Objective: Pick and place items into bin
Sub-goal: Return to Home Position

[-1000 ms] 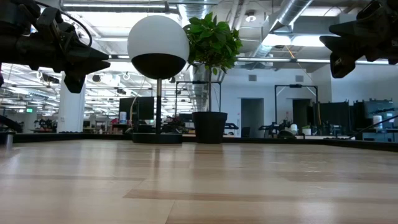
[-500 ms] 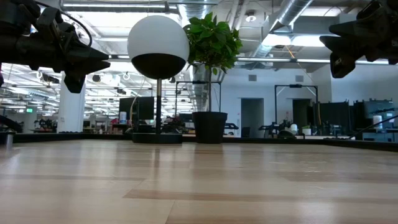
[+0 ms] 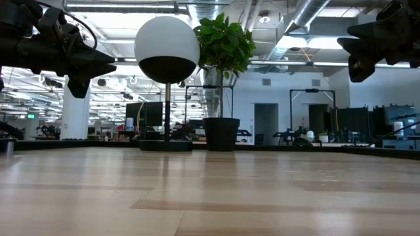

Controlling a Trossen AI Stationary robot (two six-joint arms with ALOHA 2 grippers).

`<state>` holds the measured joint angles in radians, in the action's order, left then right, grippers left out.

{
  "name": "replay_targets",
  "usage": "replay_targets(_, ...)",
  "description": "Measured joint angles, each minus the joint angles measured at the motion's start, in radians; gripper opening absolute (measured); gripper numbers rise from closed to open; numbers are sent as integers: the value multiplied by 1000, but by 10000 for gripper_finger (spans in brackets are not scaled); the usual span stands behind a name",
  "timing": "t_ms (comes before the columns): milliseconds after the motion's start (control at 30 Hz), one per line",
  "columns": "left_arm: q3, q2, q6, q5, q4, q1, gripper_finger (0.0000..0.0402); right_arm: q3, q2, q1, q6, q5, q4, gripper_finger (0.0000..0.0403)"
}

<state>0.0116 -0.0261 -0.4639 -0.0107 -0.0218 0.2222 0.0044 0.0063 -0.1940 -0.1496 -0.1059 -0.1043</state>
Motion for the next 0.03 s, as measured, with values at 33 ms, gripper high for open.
replay_targets(33,0,0,0,0,0,0,84,0,0,0,0,0,0,118)
